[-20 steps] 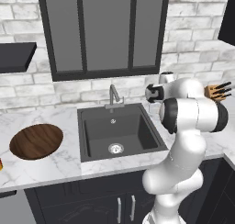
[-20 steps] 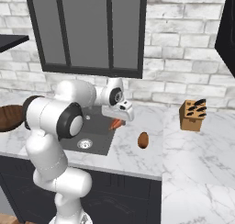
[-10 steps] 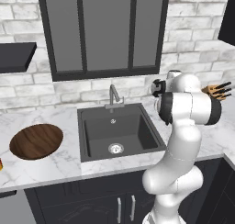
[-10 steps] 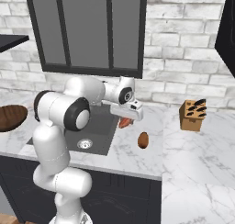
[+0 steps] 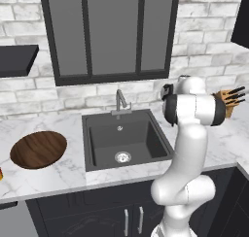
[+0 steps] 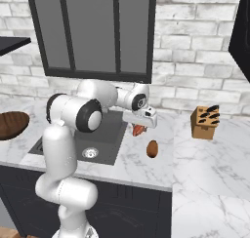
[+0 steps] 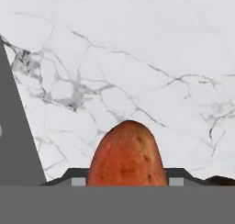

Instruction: Remove the potato and sweet potato from the sink. Then move the bowl and cup from the counter to the sink for washing.

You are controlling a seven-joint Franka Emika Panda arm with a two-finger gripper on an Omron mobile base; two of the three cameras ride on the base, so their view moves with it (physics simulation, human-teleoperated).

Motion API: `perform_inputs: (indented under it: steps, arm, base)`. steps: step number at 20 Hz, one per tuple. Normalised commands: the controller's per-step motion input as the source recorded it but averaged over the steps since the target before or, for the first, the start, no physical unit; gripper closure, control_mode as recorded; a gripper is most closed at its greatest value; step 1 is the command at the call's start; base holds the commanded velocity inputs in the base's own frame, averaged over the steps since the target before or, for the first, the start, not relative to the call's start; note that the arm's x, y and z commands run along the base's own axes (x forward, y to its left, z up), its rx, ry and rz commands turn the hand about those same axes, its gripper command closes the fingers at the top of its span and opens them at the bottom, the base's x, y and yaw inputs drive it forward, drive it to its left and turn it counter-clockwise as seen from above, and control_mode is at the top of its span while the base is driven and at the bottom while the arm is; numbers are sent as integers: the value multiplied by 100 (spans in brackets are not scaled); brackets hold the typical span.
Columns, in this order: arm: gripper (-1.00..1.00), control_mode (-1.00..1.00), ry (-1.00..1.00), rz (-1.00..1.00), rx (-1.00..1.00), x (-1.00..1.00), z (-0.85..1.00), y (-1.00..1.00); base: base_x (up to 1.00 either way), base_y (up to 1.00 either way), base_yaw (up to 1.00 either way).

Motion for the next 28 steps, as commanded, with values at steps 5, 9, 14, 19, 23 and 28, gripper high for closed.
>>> perform_inputs:
  steps: [5, 9, 14, 19, 23, 28]
  arm:
    - [100, -100, 0, 3, 0, 24, -19, -21]
    - [100, -100, 0, 2, 0, 22, -21, -18]
    - [100, -100, 3, 0, 2, 24, -26, -9]
    - [100, -100, 2, 0, 3, 18, -27, -6]
    - [100, -100, 2, 0, 2, 17, -27, -7]
    - [100, -100, 1, 0, 0, 12, -28, -6]
  base:
    - [0, 0, 0]
    - [0, 0, 0]
    - [0, 0, 0]
    - [0, 0, 0]
    - [0, 0, 0]
    - [0, 0, 0]
